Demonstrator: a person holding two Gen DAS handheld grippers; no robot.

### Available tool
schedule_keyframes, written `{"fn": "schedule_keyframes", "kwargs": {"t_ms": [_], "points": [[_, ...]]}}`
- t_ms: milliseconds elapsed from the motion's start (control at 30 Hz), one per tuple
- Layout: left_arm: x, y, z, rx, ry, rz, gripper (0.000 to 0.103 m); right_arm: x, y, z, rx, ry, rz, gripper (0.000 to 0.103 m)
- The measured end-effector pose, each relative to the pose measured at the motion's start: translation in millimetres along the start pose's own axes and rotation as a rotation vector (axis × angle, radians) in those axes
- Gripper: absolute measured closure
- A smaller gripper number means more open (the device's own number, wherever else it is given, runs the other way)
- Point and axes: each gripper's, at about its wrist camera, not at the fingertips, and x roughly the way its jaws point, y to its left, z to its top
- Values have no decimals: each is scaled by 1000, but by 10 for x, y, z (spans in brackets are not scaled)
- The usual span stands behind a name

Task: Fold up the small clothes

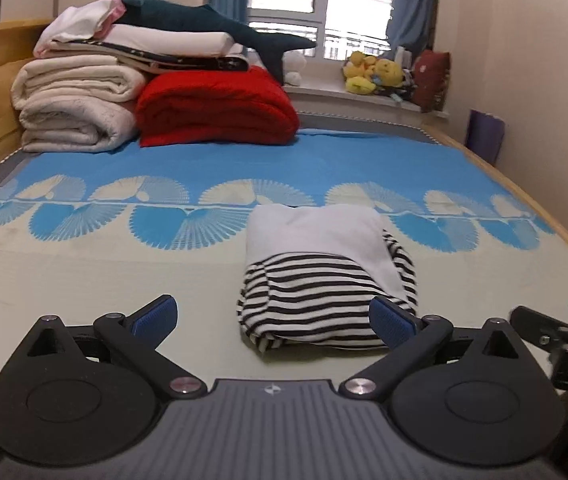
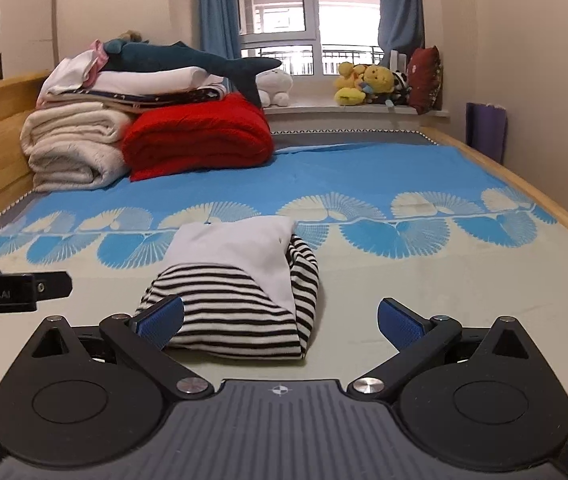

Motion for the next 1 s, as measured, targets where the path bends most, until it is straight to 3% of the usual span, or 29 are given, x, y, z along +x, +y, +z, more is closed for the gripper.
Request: {"fn": "schedule_keyframes", "kwargs": {"t_ms": [167,200,267,400,1000], "points": [[131,16,-319,-7,4,-5,1,112,49,-78,-19,25,-18,1],[224,13,-332,-19,48,14,1,160,51,-92,-21,33,-20,1],[276,19,-299,-33,52,-26,1,254,60,-137,-29,46,-27,1],[364,16,-301,-35,61,-14,1,417,73,-110,28,83,-27,1],[571,-66,-310,-21,97,-9,1,575,177,-112,-18,106,-11,1]]}}
